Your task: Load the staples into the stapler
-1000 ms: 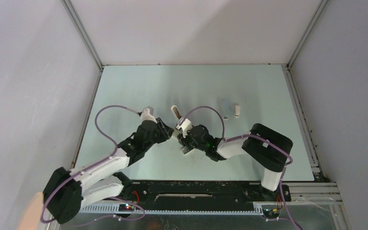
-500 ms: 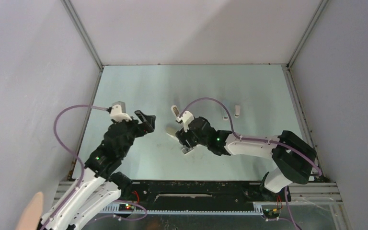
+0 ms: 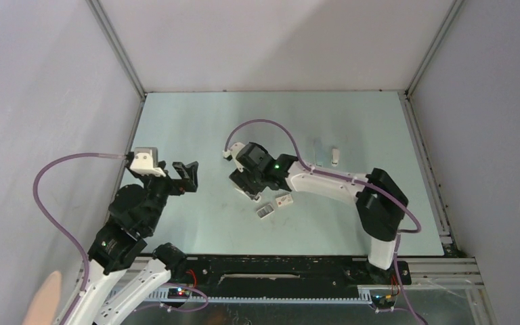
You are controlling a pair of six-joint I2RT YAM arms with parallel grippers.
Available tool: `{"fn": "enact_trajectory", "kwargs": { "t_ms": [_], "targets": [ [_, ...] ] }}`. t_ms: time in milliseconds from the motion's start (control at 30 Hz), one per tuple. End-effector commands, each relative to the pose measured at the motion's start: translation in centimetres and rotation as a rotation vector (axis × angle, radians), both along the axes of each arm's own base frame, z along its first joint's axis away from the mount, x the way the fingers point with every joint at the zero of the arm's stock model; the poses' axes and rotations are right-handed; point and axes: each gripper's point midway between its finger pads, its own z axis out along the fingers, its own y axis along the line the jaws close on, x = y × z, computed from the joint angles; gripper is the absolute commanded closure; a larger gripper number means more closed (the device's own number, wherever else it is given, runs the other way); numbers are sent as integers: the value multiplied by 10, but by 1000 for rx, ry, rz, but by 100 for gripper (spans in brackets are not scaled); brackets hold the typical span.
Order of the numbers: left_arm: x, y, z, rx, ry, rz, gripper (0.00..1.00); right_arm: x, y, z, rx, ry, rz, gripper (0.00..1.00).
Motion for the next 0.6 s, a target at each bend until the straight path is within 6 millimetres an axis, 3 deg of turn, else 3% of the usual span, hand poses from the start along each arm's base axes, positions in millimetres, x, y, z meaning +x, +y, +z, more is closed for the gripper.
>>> {"fn": "enact_trajectory", "kwargs": {
  "t_ms": [0, 167, 567],
  "targets": [
    [5, 12, -16, 111, 8, 45, 0, 5, -8, -11, -148, 50, 19, 37],
    [6, 13, -25, 113, 13, 45, 0, 12, 1, -23, -219, 72, 37, 44],
    [3, 22, -21, 73, -15, 71, 1, 9, 15, -48, -279, 133, 101, 60]
  ]
}}
